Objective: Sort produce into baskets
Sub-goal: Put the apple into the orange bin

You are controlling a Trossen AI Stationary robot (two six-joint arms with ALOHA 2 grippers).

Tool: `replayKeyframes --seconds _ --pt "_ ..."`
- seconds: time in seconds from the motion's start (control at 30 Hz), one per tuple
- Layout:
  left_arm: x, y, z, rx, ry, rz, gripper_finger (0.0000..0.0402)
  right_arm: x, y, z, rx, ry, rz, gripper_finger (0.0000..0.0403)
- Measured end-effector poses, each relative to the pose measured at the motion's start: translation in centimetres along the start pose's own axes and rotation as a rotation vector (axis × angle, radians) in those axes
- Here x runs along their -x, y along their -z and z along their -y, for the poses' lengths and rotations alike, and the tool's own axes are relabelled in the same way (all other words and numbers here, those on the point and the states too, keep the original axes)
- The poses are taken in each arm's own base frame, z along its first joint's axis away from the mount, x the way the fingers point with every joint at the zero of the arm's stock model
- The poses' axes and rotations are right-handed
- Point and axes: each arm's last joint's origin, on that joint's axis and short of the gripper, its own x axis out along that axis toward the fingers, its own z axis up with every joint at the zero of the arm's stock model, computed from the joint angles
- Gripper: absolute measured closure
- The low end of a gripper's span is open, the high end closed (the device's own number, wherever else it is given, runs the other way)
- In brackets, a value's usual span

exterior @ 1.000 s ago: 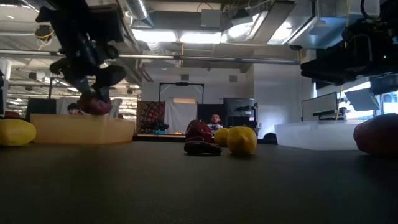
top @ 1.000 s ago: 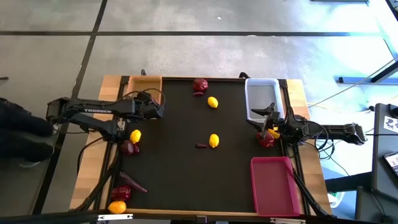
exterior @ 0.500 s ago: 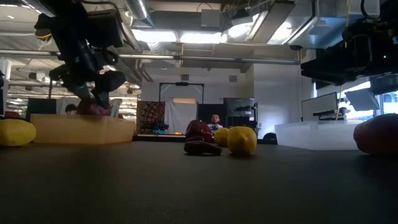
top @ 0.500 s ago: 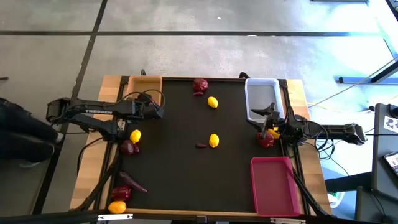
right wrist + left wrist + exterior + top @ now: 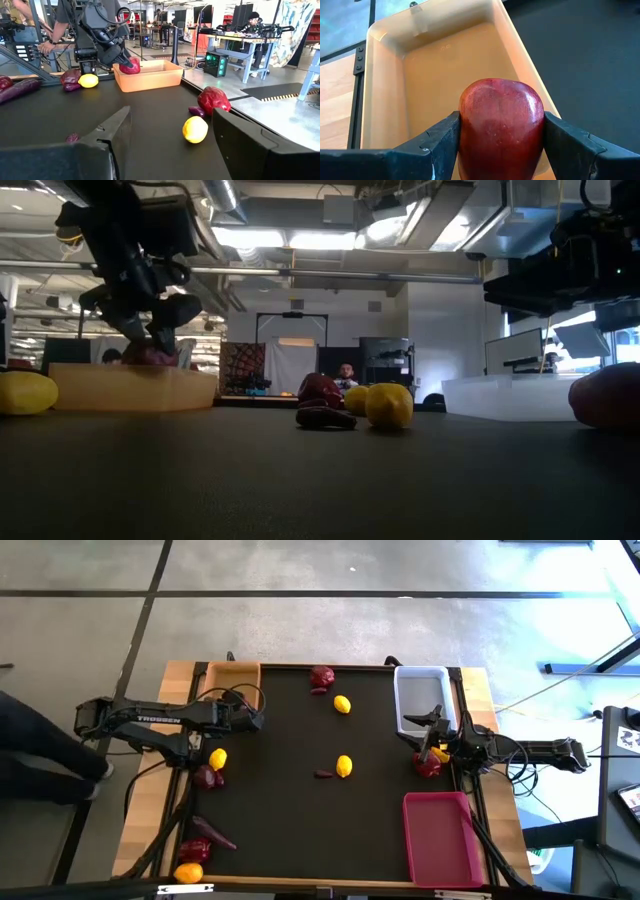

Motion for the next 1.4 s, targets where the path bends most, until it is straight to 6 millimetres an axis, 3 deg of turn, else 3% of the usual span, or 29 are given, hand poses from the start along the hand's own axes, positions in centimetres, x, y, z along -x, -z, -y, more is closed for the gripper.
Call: replayKeyframes --seconds 0.2,0.47,0.77,1.4 --pt "0.0 0.0 0.0 0.011 -0.005 0.002 0.0152 0.0 0.0 0.0 0.000 0.000 0.000 0.0164" --pt "-0.9 -0.2 -0.1 0.014 -0.024 -0.038 0.0103 0.0 0.0 0.0 0.000 0.000 0.001 0.0164" --pt "0.0 -1.1 0.5 -0.037 0.027 -0.032 0.0101 0.0 0.0 0.0 0.000 0.000 0.001 0.0164" --pt "4.8 -5.9 5.5 -0.069 0.530 0.311 0.0105 0.0 -0.1 0.0 -0.002 0.013 0.007 0.0164"
